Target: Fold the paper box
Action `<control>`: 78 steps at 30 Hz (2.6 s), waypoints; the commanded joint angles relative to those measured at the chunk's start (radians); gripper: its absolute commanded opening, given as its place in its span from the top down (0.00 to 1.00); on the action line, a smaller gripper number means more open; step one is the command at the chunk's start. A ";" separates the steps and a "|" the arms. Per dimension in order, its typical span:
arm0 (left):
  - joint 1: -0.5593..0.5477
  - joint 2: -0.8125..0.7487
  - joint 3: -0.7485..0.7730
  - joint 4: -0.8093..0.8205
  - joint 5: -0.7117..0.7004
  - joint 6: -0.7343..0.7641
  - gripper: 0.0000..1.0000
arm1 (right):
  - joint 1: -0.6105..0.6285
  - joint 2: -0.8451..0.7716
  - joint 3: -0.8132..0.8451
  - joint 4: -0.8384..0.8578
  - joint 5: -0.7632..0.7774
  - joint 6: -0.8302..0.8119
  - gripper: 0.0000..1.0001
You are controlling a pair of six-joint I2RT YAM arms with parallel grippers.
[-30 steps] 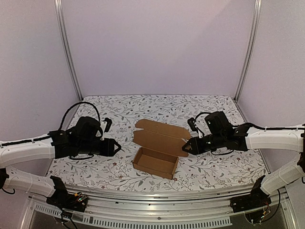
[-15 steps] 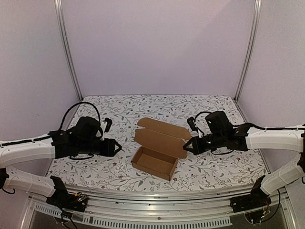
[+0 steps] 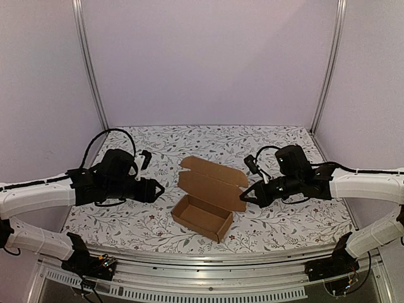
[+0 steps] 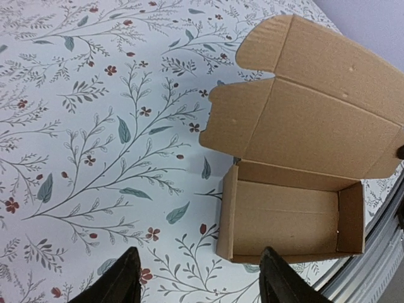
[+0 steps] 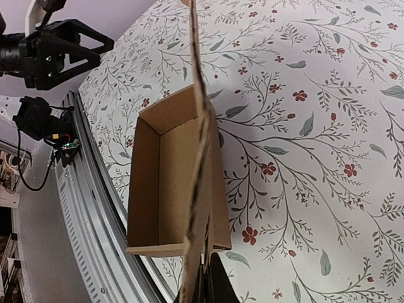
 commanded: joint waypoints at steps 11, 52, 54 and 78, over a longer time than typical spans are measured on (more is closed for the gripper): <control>0.106 0.099 -0.051 0.232 0.191 0.054 0.35 | -0.004 -0.057 0.014 -0.091 -0.190 -0.136 1.00; 0.108 0.228 -0.067 0.450 0.426 0.118 0.85 | -0.004 -0.026 0.030 -0.124 -0.231 -0.173 1.00; 0.108 0.219 -0.074 0.451 0.428 0.117 0.86 | -0.004 -0.028 0.029 -0.125 -0.227 -0.174 1.00; 0.107 0.226 -0.087 0.479 0.452 0.092 0.90 | -0.003 -0.030 0.030 -0.122 -0.224 -0.174 1.00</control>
